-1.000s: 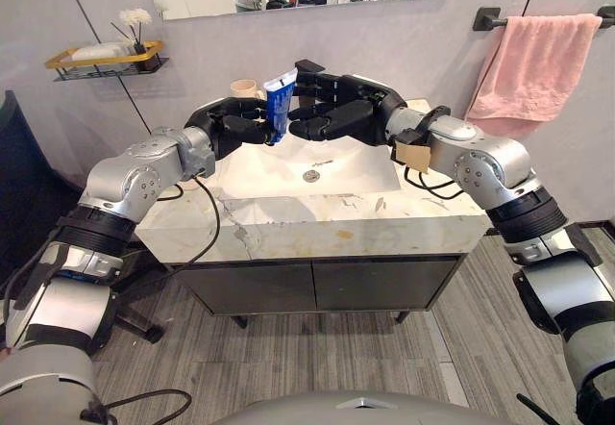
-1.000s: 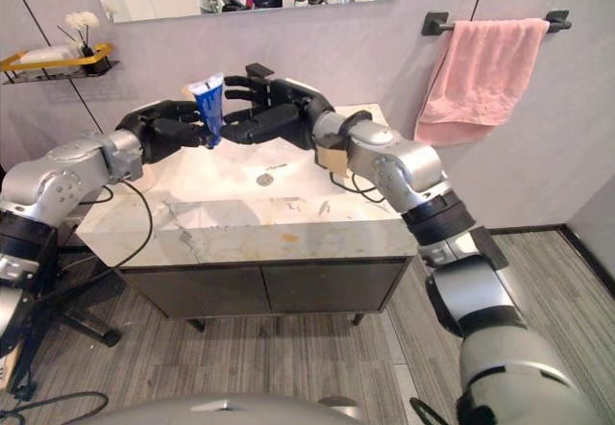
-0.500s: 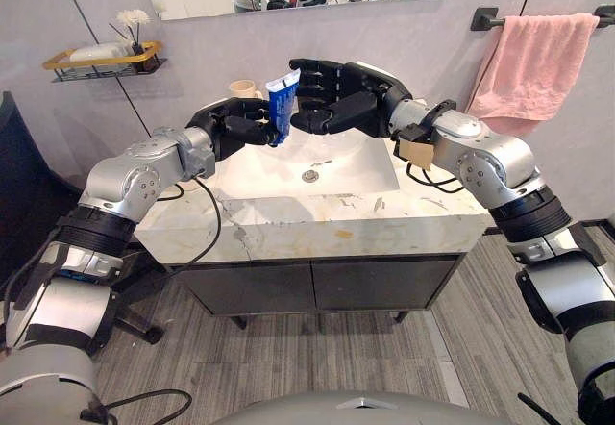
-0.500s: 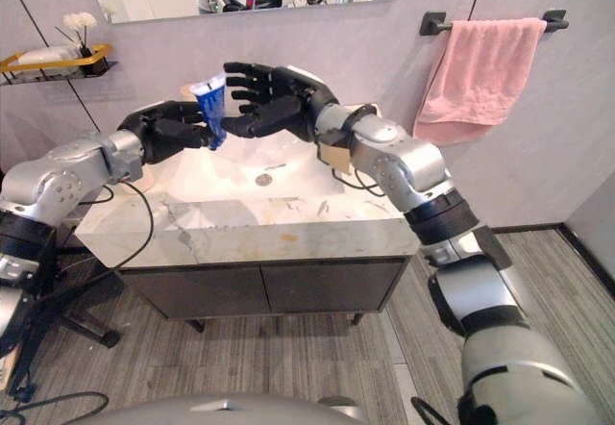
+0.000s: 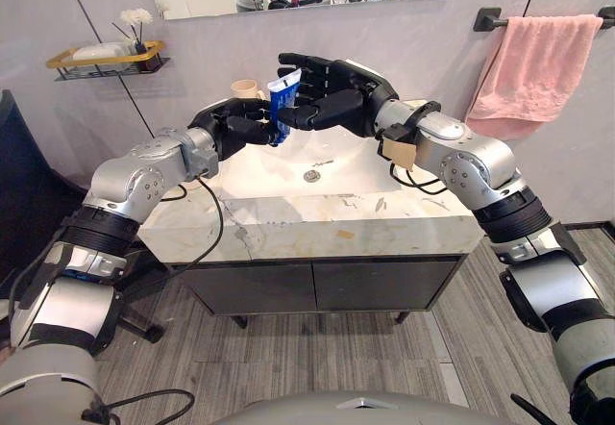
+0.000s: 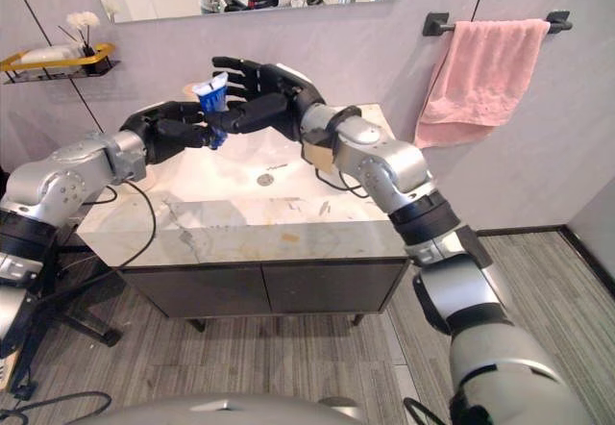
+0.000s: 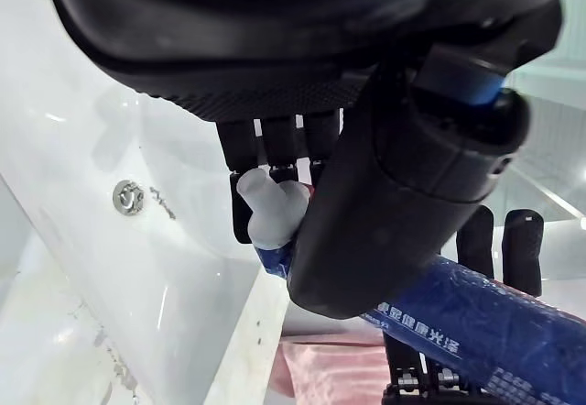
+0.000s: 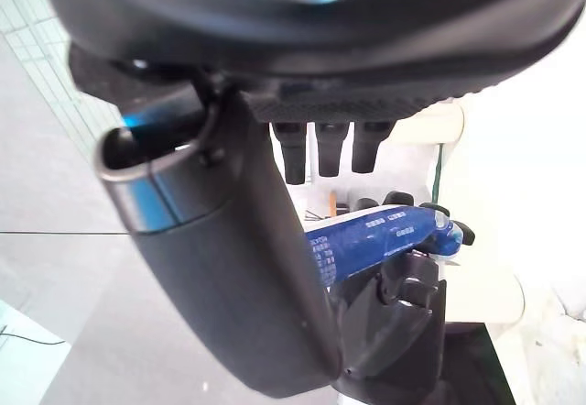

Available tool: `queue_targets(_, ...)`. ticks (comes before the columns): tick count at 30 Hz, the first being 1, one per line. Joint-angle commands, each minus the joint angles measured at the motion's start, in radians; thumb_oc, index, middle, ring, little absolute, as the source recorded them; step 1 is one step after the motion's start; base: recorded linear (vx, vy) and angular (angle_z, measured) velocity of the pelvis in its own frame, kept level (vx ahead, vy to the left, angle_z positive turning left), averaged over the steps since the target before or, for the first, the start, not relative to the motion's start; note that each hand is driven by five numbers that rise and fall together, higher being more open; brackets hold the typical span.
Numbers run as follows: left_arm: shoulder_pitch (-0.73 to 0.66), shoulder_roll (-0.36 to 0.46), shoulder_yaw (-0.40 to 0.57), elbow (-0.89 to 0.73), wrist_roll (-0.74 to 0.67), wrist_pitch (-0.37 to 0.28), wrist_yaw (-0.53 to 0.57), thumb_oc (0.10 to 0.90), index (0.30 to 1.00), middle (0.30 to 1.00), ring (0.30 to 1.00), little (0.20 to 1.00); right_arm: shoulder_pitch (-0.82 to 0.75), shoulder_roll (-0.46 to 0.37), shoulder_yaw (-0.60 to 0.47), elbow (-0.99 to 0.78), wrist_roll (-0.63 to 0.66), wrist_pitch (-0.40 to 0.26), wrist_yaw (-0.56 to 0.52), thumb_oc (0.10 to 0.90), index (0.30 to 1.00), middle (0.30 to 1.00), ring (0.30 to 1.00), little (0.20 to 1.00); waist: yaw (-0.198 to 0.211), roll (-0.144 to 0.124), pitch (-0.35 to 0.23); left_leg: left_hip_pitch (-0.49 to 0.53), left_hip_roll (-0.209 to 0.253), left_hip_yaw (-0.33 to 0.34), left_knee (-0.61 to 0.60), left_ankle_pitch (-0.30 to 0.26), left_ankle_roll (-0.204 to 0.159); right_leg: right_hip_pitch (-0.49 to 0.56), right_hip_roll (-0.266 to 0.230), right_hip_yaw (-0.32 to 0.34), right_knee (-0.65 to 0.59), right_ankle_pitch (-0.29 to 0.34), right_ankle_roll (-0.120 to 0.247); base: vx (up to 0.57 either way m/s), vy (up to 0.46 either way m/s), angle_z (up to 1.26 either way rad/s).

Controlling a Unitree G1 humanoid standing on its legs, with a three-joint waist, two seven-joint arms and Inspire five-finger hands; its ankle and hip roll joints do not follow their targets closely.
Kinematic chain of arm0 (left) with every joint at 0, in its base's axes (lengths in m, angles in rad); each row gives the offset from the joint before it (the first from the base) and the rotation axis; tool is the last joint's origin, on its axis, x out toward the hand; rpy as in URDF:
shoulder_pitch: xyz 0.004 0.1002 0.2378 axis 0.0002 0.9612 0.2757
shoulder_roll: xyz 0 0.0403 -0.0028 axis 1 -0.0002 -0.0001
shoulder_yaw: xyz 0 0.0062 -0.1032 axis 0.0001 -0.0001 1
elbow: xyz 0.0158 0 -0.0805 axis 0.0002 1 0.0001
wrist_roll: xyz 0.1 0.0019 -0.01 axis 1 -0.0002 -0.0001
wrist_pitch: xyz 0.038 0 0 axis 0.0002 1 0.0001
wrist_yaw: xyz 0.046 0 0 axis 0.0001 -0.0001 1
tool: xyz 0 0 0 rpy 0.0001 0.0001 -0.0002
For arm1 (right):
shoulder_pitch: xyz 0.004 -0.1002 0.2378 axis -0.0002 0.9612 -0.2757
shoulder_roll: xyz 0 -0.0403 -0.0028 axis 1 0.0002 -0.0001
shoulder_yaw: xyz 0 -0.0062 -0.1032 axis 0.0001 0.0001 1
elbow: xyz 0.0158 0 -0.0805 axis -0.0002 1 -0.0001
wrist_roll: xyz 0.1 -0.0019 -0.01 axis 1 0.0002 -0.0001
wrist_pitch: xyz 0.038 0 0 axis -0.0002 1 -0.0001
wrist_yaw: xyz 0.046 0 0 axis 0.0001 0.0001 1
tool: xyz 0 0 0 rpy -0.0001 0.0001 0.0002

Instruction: Organize the bathroom.

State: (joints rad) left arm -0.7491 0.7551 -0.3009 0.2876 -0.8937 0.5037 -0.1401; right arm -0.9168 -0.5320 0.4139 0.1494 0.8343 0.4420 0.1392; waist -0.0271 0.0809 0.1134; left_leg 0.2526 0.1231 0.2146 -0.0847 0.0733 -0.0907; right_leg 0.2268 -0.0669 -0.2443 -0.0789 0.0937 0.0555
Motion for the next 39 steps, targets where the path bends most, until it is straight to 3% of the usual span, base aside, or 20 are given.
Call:
queue_targets(1, -0.114, 0.021, 0.104, 0.010, -0.034, -0.114, 0.008, 0.400, 0.300, 0.300, 0.300, 0.300, -0.117, 0.009, -0.027, -0.013, 0.015, -0.095, 0.019, 0.800, 0.900, 0.900, 0.900, 0.900, 0.033, -0.010, -0.140, -0.013, 0.045, -0.064, 0.000, 0.008, -0.048, -0.001, -0.029, 0.023, 0.021, -0.110, 0.043, 0.00, 0.000, 0.00)
queue_targets(15, -0.054, 0.056, 0.182, -0.044, -0.043, -0.094, 0.019, 0.400, 0.300, 0.300, 0.300, 0.300, -0.046, -0.069, -0.099, -0.081, 0.046, -0.052, 0.077, 0.800, 0.900, 0.900, 0.900, 0.900, 0.029, -0.015, -0.140, -0.015, 0.046, -0.065, -0.003, 0.002, -0.047, -0.010, -0.031, 0.017, 0.030, -0.113, 0.046, 0.00, 0.000, 0.00)
queue_targets(27, -0.098, 0.037, 0.128, 0.017, -0.045, -0.114, 0.018, 0.400, 0.300, 0.300, 0.300, 0.300, -0.111, 0.002, -0.045, -0.047, 0.084, -0.122, 0.032, 0.800, 0.900, 0.900, 0.900, 0.900, 0.027, -0.016, -0.145, -0.005, 0.051, -0.055, -0.001, 0.001, -0.048, 0.000, -0.023, 0.030, 0.014, -0.111, 0.042, 0.00, 0.000, 0.00)
queue_targets(39, -0.146, -0.013, 0.076, 0.079, -0.026, -0.123, 0.012, 0.400, 0.300, 0.300, 0.300, 0.300, -0.186, 0.076, -0.007, 0.025, 0.100, -0.149, -0.039, 0.800, 0.900, 0.900, 0.900, 0.900, 0.037, -0.011, -0.154, -0.001, 0.049, -0.059, 0.001, 0.009, -0.050, 0.011, -0.022, 0.026, 0.013, -0.113, 0.040, 0.00, 0.000, 0.00)
